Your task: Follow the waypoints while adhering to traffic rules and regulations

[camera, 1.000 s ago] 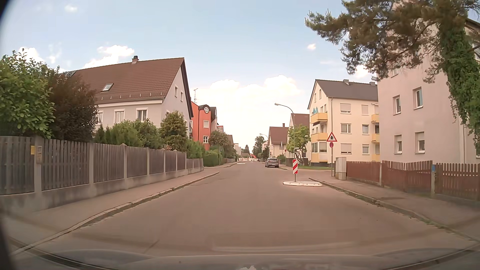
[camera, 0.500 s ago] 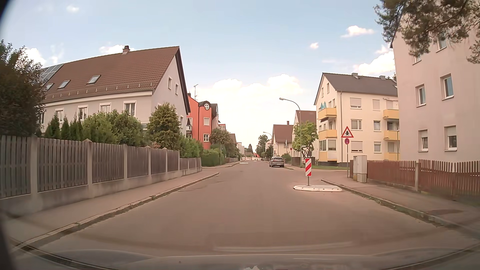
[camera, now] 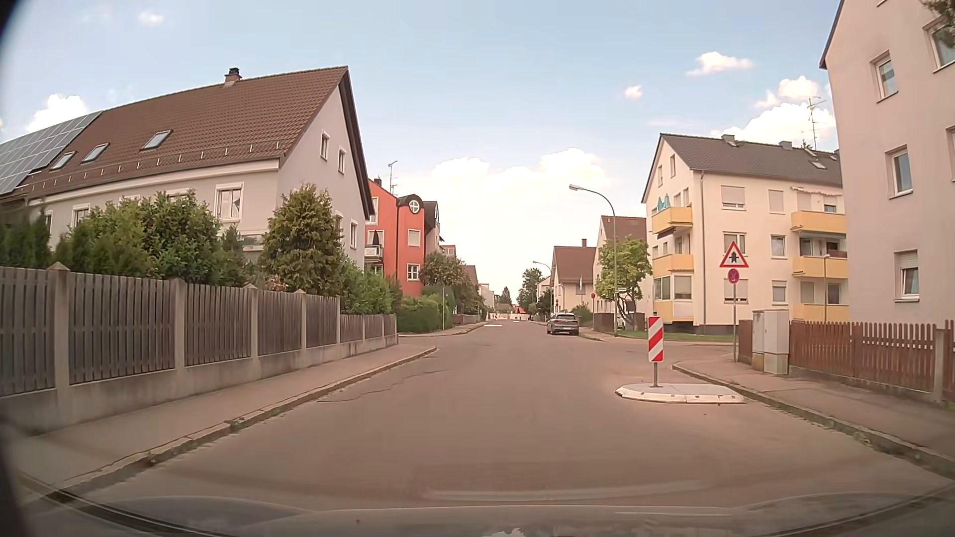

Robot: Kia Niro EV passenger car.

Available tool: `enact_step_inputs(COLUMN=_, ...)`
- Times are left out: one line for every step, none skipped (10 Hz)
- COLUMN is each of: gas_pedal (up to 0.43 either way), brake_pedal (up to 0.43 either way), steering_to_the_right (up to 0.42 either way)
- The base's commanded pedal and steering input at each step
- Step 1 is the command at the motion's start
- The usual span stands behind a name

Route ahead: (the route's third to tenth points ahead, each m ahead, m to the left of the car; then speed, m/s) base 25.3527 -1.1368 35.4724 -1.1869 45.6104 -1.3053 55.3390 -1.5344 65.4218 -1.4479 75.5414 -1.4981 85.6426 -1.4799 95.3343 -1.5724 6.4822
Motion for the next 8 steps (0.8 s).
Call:
enact_step_inputs(gas_pedal=0.067, brake_pedal=0.018, steering_to_the_right=-0.009)
enact_step_inputs(gas_pedal=0.059, brake_pedal=0.018, steering_to_the_right=-0.007)
enact_step_inputs(gas_pedal=0.008, brake_pedal=0.018, steering_to_the_right=-0.005)
enact_step_inputs(gas_pedal=0.008, brake_pedal=0.018, steering_to_the_right=-0.001)
enact_step_inputs(gas_pedal=0.020, brake_pedal=0.018, steering_to_the_right=0.001)
enact_step_inputs(gas_pedal=0.059, brake_pedal=0.018, steering_to_the_right=0.002)
enact_step_inputs(gas_pedal=0.079, brake_pedal=0.018, steering_to_the_right=0.002)
enact_step_inputs(gas_pedal=0.110, brake_pedal=0.018, steering_to_the_right=0.002)
